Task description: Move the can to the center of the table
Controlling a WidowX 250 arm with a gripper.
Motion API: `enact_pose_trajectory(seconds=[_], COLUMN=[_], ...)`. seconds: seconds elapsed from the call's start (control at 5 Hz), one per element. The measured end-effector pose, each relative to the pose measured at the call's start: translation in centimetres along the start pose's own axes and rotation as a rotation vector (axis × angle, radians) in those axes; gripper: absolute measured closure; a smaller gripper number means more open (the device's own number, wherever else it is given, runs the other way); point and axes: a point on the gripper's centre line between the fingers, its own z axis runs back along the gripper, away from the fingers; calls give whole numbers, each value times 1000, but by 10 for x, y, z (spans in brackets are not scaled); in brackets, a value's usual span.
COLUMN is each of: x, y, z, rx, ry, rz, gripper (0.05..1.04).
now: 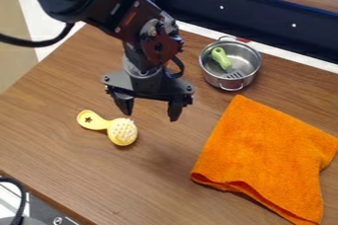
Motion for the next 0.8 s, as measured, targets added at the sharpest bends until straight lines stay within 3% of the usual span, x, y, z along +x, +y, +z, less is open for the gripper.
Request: enact_pose_trajectory(seconds=[0.4, 0.6, 0.8], x=[-4, 13, 32], y=[9, 21, 36], z=[-3, -1, -4], rx=[20, 14, 41], ry=[38, 10, -41], rz=[51, 122, 195], gripper=[83, 83, 83])
